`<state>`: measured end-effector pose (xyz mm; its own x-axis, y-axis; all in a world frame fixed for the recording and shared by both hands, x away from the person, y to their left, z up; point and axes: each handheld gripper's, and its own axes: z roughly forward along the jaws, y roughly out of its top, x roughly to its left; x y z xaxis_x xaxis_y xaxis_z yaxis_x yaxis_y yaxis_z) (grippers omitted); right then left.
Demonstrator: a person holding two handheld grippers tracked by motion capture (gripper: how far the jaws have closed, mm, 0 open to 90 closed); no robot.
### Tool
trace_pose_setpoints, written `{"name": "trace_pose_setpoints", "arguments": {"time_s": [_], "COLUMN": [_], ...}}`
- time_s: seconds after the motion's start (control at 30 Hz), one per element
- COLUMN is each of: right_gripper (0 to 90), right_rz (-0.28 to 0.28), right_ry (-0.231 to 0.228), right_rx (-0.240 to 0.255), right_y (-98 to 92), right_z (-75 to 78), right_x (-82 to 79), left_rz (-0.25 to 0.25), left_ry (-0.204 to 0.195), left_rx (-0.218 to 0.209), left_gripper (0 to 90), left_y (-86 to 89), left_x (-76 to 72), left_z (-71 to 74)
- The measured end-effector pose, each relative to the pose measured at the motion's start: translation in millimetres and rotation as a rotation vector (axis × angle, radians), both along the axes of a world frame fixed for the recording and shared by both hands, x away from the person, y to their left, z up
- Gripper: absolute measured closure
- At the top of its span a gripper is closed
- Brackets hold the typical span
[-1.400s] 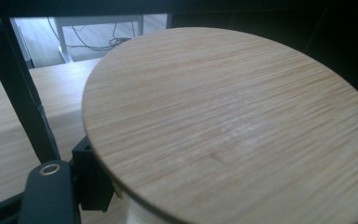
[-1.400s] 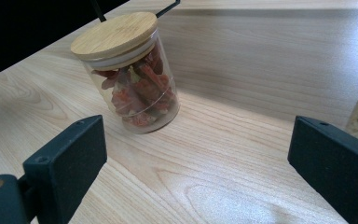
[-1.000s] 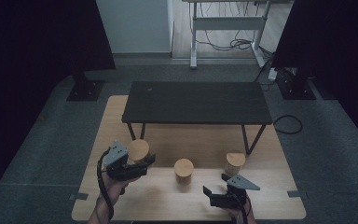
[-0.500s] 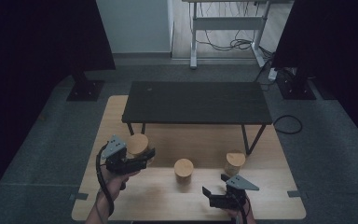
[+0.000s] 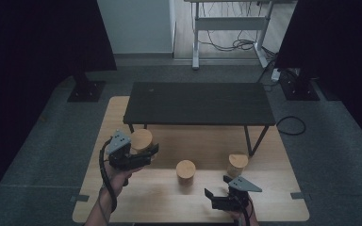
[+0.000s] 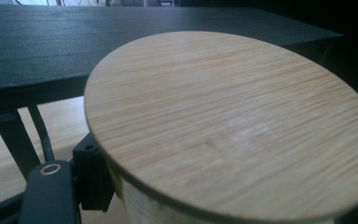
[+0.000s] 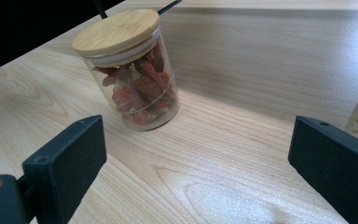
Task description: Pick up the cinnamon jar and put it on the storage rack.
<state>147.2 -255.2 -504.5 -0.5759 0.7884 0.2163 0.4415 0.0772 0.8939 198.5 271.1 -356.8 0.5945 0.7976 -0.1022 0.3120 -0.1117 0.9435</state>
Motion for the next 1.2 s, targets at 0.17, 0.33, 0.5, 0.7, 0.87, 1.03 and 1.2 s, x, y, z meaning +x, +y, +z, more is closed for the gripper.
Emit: {"name": "trace_pose_setpoints", "arguments": {"time_s": [0.17, 0.33, 0.5, 0.7, 0.87, 1.03, 1.2], "right_gripper": [3.6, 3.6, 3.6, 3.6, 3.7, 3.7, 3.7], "right_rz": [-0.002, -0.001, 0.001, 0.0, 0.004, 0.01, 0.017], "right_ry": [-0.003, -0.002, -0.002, 0.0, 0.002, 0.004, 0.009], "right_rx": [0.001, -0.001, -0.004, -0.002, -0.002, -0.006, -0.009], "right_y": [-0.3, 0.4, 0.4, -0.1, 0.2, 0.8, 1.1], "right_z": [0.4, 0.4, 0.4, 0.4, 0.5, -0.1, 0.5], "right_x": [-0.5, -0.4, 0.2, 0.3, 0.5, 1.6, 2.2], "left_rz": [0.003, 0.009, 0.017, 0.016, 0.012, 0.007, 0.002], "left_ry": [0.001, -0.006, -0.01, -0.011, -0.016, -0.018, -0.02], "left_rx": [0.007, 0.011, 0.019, 0.024, 0.034, 0.031, 0.042], "left_gripper": [23.7, 23.7, 23.8, 23.9, 23.9, 24.0, 24.0], "left_y": [-2.5, -3.3, -5.6, -8.8, -10.7, -10.5, -11.9], "left_x": [3.2, 6.6, 10.7, 14.6, 16.3, 18.4, 21.0], "left_z": [4.2, 9.1, 13.6, 17.6, 21.4, 25.0, 29.4]}}
